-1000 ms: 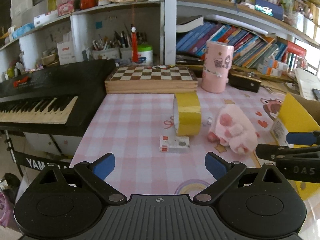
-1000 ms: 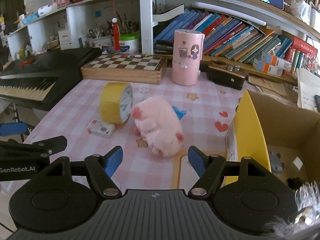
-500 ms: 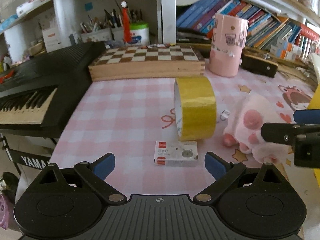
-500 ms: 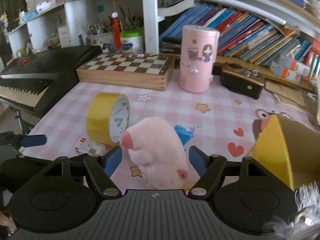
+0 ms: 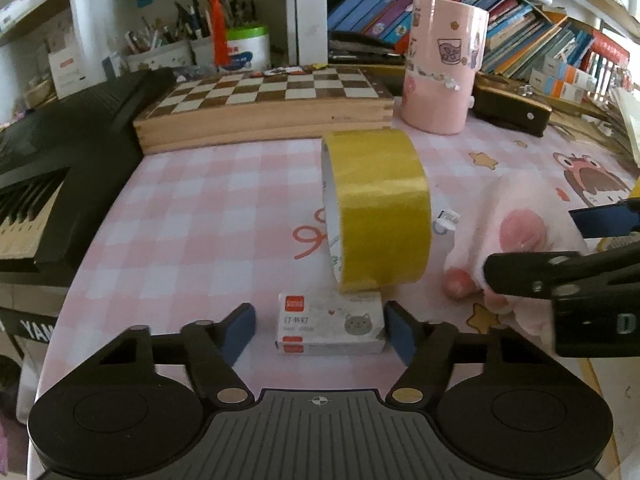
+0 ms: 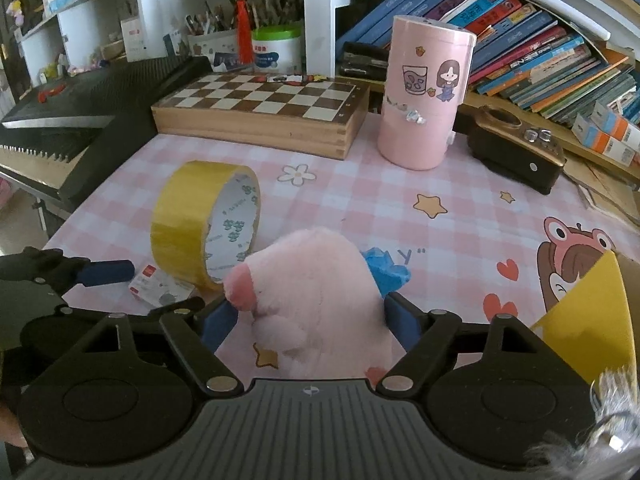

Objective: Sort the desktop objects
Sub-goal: 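Close the right tool on the pink pig while the left tool closes on the white box, then lift and carry the pig in the right tool and white box in the left tool to the yellow box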

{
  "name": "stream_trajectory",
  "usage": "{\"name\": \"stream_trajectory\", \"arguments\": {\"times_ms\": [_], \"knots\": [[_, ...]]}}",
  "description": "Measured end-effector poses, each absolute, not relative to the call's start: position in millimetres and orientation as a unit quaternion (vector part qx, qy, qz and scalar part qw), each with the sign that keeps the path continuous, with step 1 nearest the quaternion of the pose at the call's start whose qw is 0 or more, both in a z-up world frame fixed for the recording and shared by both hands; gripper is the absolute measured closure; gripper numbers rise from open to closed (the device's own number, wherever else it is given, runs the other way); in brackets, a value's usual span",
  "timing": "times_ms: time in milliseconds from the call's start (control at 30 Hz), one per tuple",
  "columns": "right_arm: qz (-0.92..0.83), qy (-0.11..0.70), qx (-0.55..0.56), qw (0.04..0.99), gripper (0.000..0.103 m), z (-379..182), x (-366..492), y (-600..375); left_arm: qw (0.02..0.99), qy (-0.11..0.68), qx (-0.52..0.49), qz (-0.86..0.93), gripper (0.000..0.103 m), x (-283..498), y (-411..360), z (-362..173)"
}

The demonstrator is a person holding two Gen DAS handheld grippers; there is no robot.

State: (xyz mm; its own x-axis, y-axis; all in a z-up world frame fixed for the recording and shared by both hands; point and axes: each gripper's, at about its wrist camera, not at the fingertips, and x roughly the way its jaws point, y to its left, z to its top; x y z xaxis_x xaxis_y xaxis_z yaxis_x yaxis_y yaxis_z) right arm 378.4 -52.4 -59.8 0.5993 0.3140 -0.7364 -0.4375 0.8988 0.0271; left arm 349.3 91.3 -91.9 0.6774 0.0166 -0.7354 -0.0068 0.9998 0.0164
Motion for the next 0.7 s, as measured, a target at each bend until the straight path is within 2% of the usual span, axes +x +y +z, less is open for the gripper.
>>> {"name": "stream_trajectory", "arguments": {"times_ms": [67,267,300,433,700], "knots": [[0.209,0.400,-0.078,0.889,0.023,-62.9,382.1,-51.7,0.917,0.399,0.009,-0.002,0.050,349.6,90.2,-90.9],[0.209,0.411,-0.080,0.884,0.025,-70.0,390.9,-49.2,0.916,0.402,0.006,0.000,0.051,348.9,90.7,-89.3],[0.209,0.412,-0.082,0.883,0.030,-70.7,391.8,-48.5,0.915,0.403,0.002,0.000,0.051,347.7,91.8,-88.7],[0.213,0.407,-0.086,0.884,0.036,-67.4,388.3,-49.9,0.918,0.395,-0.021,0.005,0.051,338.1,98.1,-79.8],[0.214,0.390,-0.049,0.894,0.037,-46.1,359.8,-64.3,0.934,0.355,-0.044,0.007,0.051,301.7,106.4,-46.8]]}}
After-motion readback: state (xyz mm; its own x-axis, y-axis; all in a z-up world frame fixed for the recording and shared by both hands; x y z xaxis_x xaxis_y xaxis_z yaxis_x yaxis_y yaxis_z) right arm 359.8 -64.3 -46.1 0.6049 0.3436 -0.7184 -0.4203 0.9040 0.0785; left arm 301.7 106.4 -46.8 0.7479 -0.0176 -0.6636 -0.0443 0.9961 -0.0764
